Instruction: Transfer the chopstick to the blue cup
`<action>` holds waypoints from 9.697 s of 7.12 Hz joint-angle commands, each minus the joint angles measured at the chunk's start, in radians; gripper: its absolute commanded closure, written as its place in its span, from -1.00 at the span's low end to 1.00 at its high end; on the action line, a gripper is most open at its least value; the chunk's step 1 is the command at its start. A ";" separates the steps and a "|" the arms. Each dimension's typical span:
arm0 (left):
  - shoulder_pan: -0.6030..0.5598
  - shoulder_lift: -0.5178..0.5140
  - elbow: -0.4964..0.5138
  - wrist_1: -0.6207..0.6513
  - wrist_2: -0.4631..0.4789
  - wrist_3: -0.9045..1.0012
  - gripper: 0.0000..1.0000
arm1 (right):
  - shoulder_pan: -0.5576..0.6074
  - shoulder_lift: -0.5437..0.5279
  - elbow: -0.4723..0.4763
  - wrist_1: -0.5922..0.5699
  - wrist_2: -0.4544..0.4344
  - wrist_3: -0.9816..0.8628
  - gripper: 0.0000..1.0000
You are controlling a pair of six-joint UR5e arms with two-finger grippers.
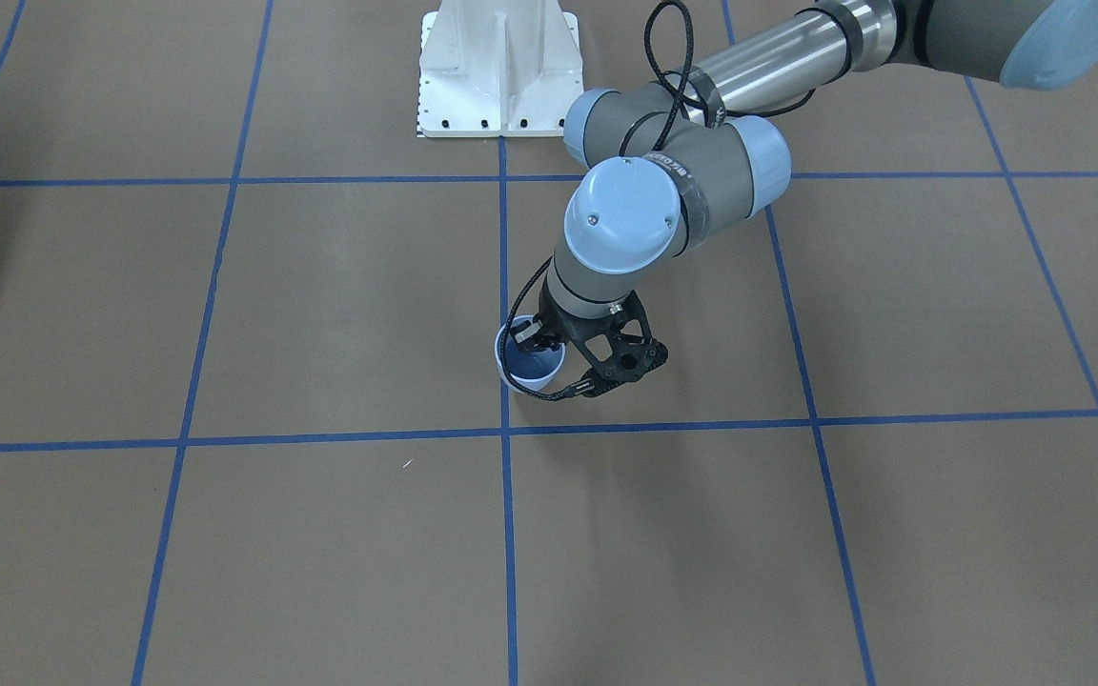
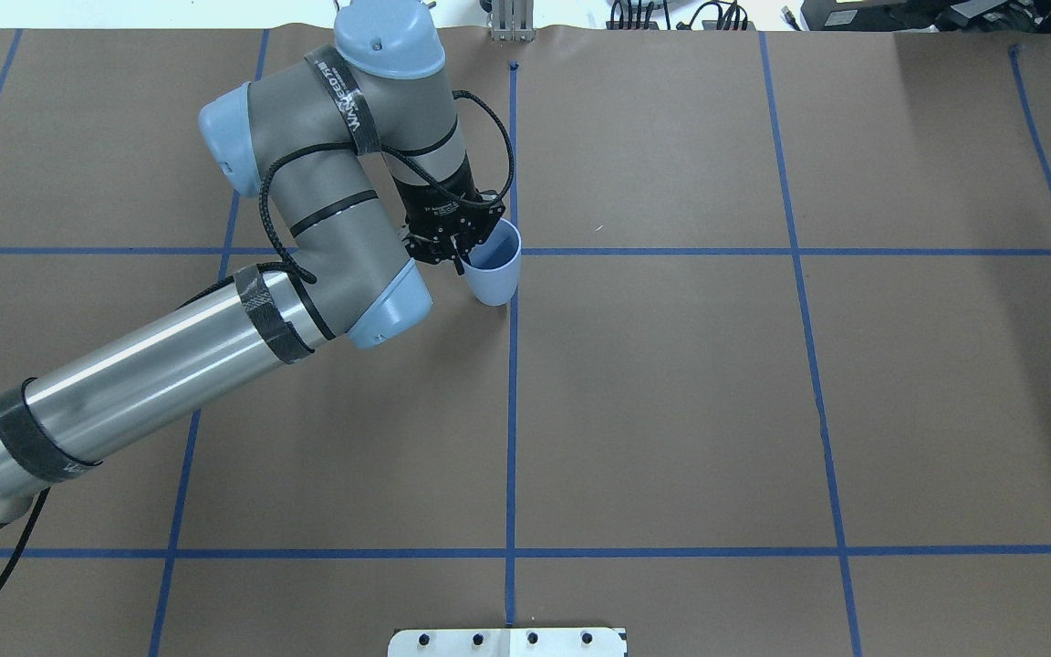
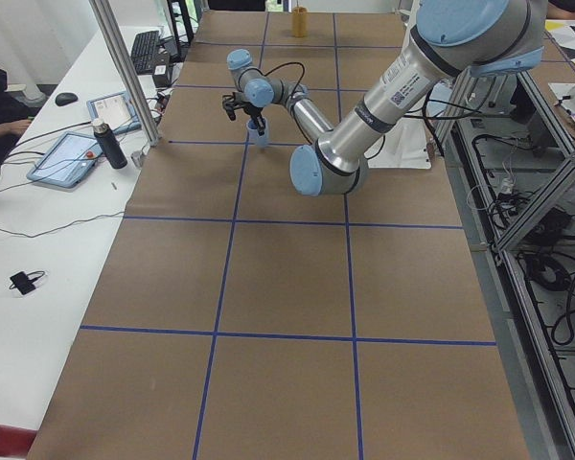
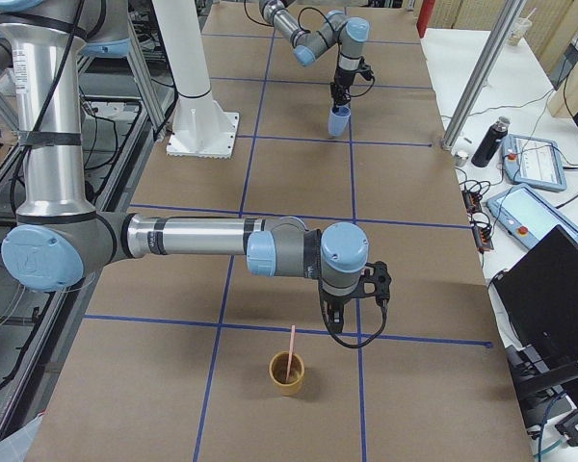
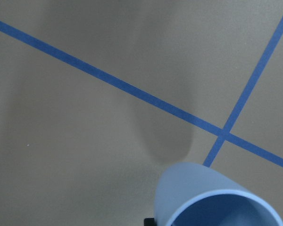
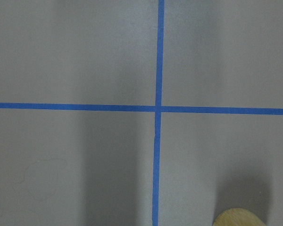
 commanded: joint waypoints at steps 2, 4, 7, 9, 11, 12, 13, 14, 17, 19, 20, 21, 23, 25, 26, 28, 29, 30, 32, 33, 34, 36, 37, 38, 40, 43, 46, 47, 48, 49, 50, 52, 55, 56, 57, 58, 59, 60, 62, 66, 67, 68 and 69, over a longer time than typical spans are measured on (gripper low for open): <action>0.018 -0.001 0.019 -0.043 0.004 -0.007 1.00 | 0.001 0.001 0.000 -0.001 0.001 0.000 -1.00; 0.018 -0.001 0.025 -0.085 0.004 -0.005 -0.61 | -0.003 0.003 0.000 -0.001 0.000 0.000 -1.00; -0.002 0.008 -0.042 -0.080 0.003 -0.004 -0.95 | -0.007 0.018 0.002 -0.002 -0.003 -0.003 -1.00; -0.088 0.091 -0.239 0.050 -0.003 0.010 -0.96 | -0.006 0.012 0.000 -0.013 -0.016 -0.001 -1.00; -0.134 0.180 -0.393 0.137 -0.012 0.080 -0.96 | 0.029 -0.022 0.006 -0.024 -0.025 -0.079 -1.00; -0.160 0.212 -0.459 0.194 -0.015 0.110 -0.96 | 0.042 -0.038 0.006 -0.027 -0.026 -0.157 -1.00; -0.166 0.217 -0.494 0.252 -0.015 0.140 -0.96 | 0.056 -0.045 0.005 -0.045 -0.023 -0.152 -1.00; -0.175 0.218 -0.510 0.265 -0.015 0.144 -0.96 | 0.068 -0.040 -0.014 -0.136 -0.017 -0.150 -1.00; -0.221 0.228 -0.528 0.265 -0.015 0.145 -0.96 | 0.163 -0.078 -0.012 -0.234 0.030 0.126 -1.00; -0.278 0.244 -0.551 0.265 -0.015 0.200 -0.96 | 0.177 -0.108 -0.012 -0.228 0.093 0.331 -1.00; -0.296 0.264 -0.557 0.265 -0.017 0.225 -0.96 | 0.177 -0.102 -0.018 -0.225 0.105 0.439 -1.00; -0.297 0.266 -0.556 0.265 -0.017 0.231 -0.96 | 0.177 -0.095 -0.032 -0.226 0.143 0.507 -1.00; -0.303 0.266 -0.553 0.265 -0.015 0.231 -0.96 | 0.185 -0.097 -0.092 -0.226 0.217 0.635 -1.00; -0.310 0.267 -0.554 0.265 -0.015 0.231 -0.96 | 0.186 -0.085 -0.106 -0.225 0.224 0.689 -0.99; -0.310 0.268 -0.556 0.265 -0.015 0.231 -0.96 | 0.186 -0.065 -0.110 -0.226 0.224 0.700 -1.00; -0.313 0.271 -0.553 0.265 -0.015 0.231 -0.96 | 0.185 0.004 -0.185 -0.225 0.224 0.741 -1.00; -0.313 0.271 -0.553 0.265 -0.015 0.231 -0.96 | 0.183 0.006 -0.199 -0.225 0.224 0.743 -1.00; -0.313 0.271 -0.553 0.265 -0.015 0.231 -0.96 | 0.182 0.004 -0.202 -0.226 0.230 0.743 -1.00; -0.318 0.271 -0.558 0.267 -0.015 0.231 -0.96 | 0.163 -0.003 -0.224 -0.229 0.259 0.741 -1.00; -0.327 0.272 -0.561 0.268 -0.015 0.231 -0.96 | 0.162 -0.011 -0.228 -0.229 0.291 0.741 -1.00; -0.327 0.271 -0.567 0.273 -0.015 0.231 -0.96 | 0.160 -0.011 -0.242 -0.228 0.293 0.740 -1.00; -0.329 0.272 -0.582 0.286 -0.015 0.231 -0.96 | 0.139 -0.013 -0.244 -0.229 0.322 0.738 -1.00; -0.329 0.272 -0.582 0.286 -0.015 0.231 -0.96 | 0.136 -0.013 -0.242 -0.229 0.331 0.738 -1.00; -0.329 0.272 -0.581 0.286 -0.015 0.231 -0.96 | 0.136 -0.013 -0.242 -0.228 0.345 0.738 -0.87; -0.329 0.272 -0.581 0.286 -0.015 0.231 -0.96 | 0.136 -0.016 -0.245 -0.229 0.372 0.741 -0.03; -0.327 0.272 -0.574 0.286 -0.015 0.231 -0.96 | 0.137 -0.032 -0.241 -0.226 0.372 0.743 0.24; -0.327 0.266 -0.582 0.290 -0.018 0.230 -0.96 | 0.140 -0.045 -0.227 -0.225 0.369 0.744 0.55; -0.324 0.257 -0.590 0.318 -0.019 0.230 -0.96 | 0.142 -0.045 -0.227 -0.225 0.369 0.744 0.68; -0.324 0.257 -0.602 0.323 -0.019 0.230 -0.96 | 0.142 -0.046 -0.213 -0.225 0.368 0.744 0.73; -0.324 0.257 -0.601 0.323 -0.019 0.230 -0.96 | 0.145 -0.045 -0.206 -0.225 0.368 0.744 0.88; -0.324 0.257 -0.600 0.323 -0.019 0.230 -0.96 | 0.146 -0.045 -0.202 -0.225 0.366 0.744 0.95; -0.324 0.257 -0.600 0.323 -0.019 0.230 -0.96 | 0.157 -0.043 -0.202 -0.225 0.365 0.744 1.00; -0.324 0.255 -0.602 0.323 -0.020 0.230 -0.96 | 0.229 -0.037 -0.198 -0.226 0.360 0.744 1.00; -0.324 0.252 -0.604 0.323 -0.022 0.230 -0.96 | 0.264 -0.048 -0.177 -0.234 0.360 0.744 1.00; -0.324 0.252 -0.604 0.323 -0.022 0.230 -0.96 | 0.275 -0.074 -0.137 -0.235 0.359 0.746 1.00; -0.324 0.254 -0.604 0.323 -0.022 0.230 -0.96 | 0.275 -0.104 -0.077 -0.238 0.359 0.746 1.00; -0.326 0.255 -0.604 0.323 -0.022 0.230 -0.96 | 0.287 -0.112 -0.042 -0.237 0.359 0.775 1.00; -0.326 0.258 -0.602 0.323 -0.022 0.230 -0.96 | 0.289 -0.112 0.003 -0.235 0.351 0.859 1.00; -0.326 0.267 -0.604 0.322 -0.022 0.230 -0.96 | 0.290 -0.186 0.119 -0.235 0.349 0.899 1.00; -0.327 0.272 -0.614 0.323 -0.051 0.228 -0.96 | 0.294 -0.238 0.314 -0.238 0.349 1.011 1.00; -0.327 0.295 -0.619 0.319 -0.052 0.230 -0.96 | 0.265 -0.221 0.356 -0.234 0.360 1.037 1.00; -0.327 0.301 -0.619 0.317 -0.052 0.231 -0.96 | 0.226 -0.147 0.374 -0.234 0.372 1.054 1.00; -0.327 0.303 -0.619 0.316 -0.052 0.231 -0.96 | 0.156 -0.041 0.373 -0.234 0.374 1.095 1.00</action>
